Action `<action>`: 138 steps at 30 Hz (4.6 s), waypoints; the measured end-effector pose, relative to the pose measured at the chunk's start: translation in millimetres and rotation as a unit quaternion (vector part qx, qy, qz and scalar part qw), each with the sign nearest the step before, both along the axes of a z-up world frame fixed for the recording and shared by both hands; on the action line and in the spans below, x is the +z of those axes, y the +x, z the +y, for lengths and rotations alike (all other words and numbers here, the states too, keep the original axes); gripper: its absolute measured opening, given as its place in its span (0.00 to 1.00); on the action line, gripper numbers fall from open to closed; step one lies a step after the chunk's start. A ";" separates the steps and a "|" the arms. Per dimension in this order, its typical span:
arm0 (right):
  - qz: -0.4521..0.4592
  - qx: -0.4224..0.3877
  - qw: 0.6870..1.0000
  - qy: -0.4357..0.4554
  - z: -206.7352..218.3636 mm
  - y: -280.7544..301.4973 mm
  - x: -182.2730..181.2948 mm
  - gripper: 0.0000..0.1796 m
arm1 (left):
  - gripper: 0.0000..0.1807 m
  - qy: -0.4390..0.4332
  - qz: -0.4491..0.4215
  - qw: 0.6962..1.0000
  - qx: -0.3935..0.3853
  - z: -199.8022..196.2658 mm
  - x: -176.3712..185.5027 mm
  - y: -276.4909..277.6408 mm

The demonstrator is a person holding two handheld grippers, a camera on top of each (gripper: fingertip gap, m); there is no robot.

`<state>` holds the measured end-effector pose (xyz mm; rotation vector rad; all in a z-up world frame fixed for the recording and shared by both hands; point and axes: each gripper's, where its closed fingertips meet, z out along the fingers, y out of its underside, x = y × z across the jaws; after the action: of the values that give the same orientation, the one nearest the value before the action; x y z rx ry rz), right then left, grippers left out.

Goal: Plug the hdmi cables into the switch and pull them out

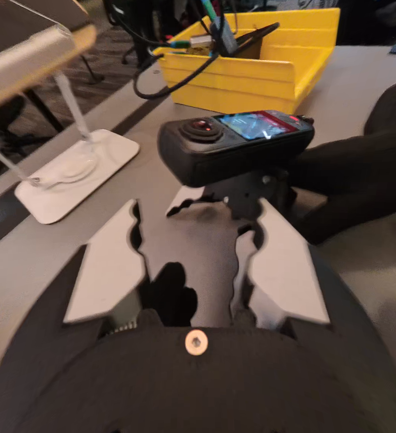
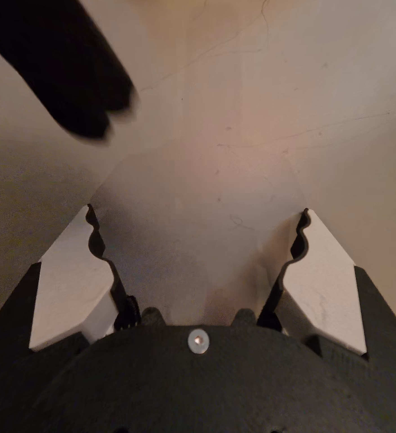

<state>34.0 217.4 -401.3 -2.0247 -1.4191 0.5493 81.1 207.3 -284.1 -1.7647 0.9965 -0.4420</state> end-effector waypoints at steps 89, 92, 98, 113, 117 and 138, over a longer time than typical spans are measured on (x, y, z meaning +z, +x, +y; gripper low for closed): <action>0.508 0.483 0.712 0.045 -238.8 1.4 335.9 0.03 | 0.25 -0.075 -0.211 0.957 -0.183 -87.3 142.1 14.1; 0.503 0.491 0.710 0.039 -246.9 -1.3 334.1 0.05 | 0.26 -0.077 -0.209 0.955 -0.197 -91.5 140.0 14.6; 0.489 0.507 0.710 0.032 -259.4 -11.4 326.1 0.04 | 0.19 -0.067 -0.186 0.962 -0.190 -94.9 133.1 24.2; 0.409 0.629 0.660 0.021 -307.0 0.0 282.0 0.00 | 0.02 -0.087 -0.180 0.952 -0.232 -117.8 129.4 37.0; 0.394 0.643 0.656 0.027 -317.1 -0.4 272.0 0.00 | 0.02 -0.100 -0.175 0.945 -0.257 -129.7 127.5 42.3; 0.314 0.535 0.782 0.058 -295.7 -54.0 255.9 0.13 | 0.04 -0.122 -0.200 0.930 -0.284 -129.4 137.1 31.5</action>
<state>-20.0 -78.3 -145.4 -0.5945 -1.9405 1.3833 112.6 77.9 -147.0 -1.4805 1.1774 -1.2870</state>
